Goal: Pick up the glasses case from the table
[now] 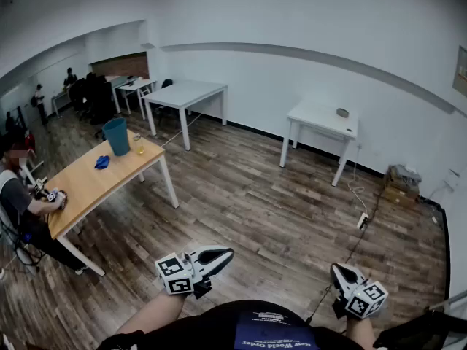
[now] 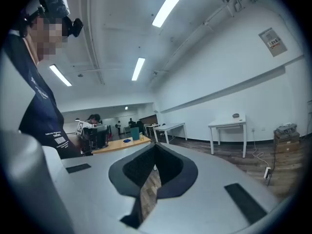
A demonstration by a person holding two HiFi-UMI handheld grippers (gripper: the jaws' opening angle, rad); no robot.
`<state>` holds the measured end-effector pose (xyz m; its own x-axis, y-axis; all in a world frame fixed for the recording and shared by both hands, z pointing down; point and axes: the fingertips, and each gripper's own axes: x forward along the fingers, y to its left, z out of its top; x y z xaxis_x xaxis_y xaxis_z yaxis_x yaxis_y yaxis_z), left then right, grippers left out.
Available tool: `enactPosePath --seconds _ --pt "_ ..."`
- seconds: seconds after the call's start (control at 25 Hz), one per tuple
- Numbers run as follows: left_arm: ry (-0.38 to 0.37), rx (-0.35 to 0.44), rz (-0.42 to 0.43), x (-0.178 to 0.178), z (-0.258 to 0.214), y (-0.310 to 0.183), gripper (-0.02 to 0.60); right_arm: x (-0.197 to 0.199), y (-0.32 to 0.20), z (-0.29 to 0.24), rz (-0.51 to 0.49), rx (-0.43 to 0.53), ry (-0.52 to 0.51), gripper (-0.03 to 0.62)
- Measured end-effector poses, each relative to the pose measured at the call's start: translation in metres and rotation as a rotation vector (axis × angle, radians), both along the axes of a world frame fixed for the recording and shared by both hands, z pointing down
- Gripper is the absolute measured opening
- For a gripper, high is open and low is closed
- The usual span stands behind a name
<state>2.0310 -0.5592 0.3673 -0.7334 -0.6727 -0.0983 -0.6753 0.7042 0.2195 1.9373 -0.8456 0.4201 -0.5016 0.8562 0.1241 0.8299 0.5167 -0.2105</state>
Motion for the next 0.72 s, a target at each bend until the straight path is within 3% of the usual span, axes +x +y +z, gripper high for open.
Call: enactPosePath --seconds 0.12,0.2,0.72 --pt "-0.017 0.006 -0.123 -0.005 0.002 0.012 0.003 -0.036 0.034 -0.011 -0.129 0.012 -0.038 0.002" --pt "-0.02 0.011 -0.154 -0.007 0.005 0.012 0.003 -0.044 0.038 -0.014 -0.162 0.015 -0.047 0.002" --pt "-0.016 0.013 -0.152 -0.017 0.005 0.004 0.003 -0.053 0.029 -0.017 -0.157 0.013 -0.053 0.002"
